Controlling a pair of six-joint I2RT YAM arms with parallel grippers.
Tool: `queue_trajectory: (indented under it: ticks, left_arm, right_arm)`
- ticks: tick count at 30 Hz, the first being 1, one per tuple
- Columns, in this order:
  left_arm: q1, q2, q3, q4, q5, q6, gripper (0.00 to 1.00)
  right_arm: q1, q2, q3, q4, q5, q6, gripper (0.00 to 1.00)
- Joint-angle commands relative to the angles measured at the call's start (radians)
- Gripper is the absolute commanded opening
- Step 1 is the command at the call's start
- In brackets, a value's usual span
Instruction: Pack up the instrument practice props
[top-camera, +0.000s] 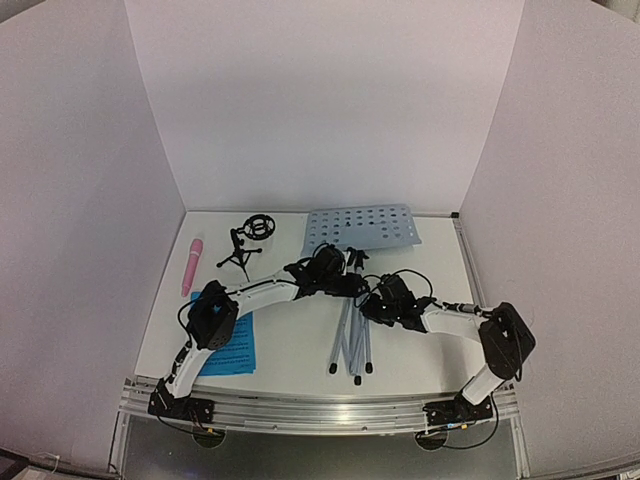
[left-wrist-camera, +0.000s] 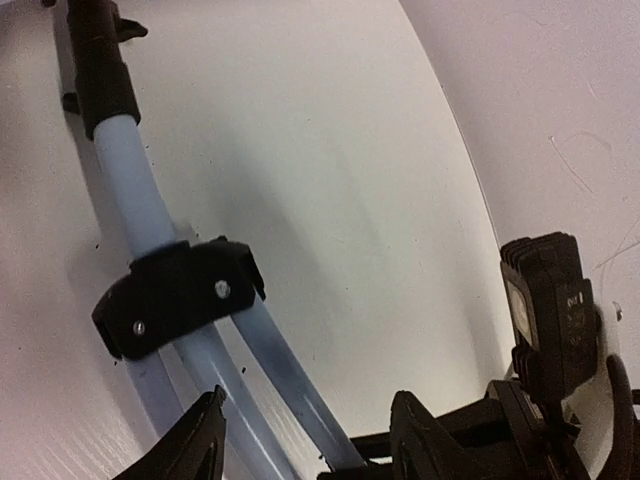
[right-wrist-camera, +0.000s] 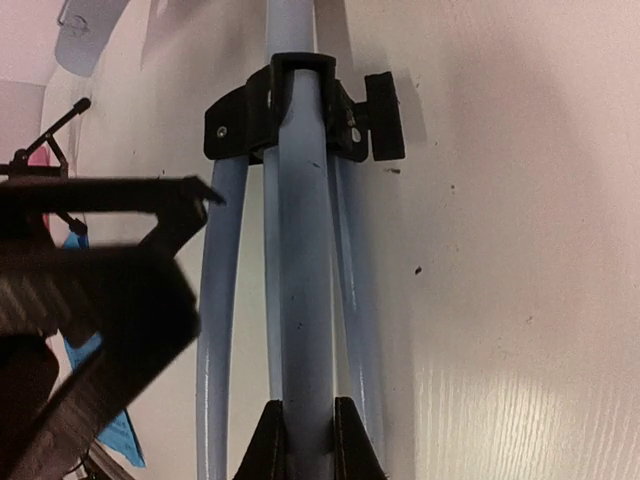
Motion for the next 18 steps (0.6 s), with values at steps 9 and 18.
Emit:
queue_trajectory:
  ticks: [9,18]
  left_arm:
    - [0.021,-0.214,-0.062,-0.182,-0.016,0.132,0.57]
    - [0.021,-0.223,-0.224,-0.123,-0.122,0.224,0.42]
  right_arm:
    - [-0.019,0.132,-0.003,0.154,0.146,0.091,0.00]
    - [-0.034,0.242,-0.011,0.228,0.115,0.086,0.00]
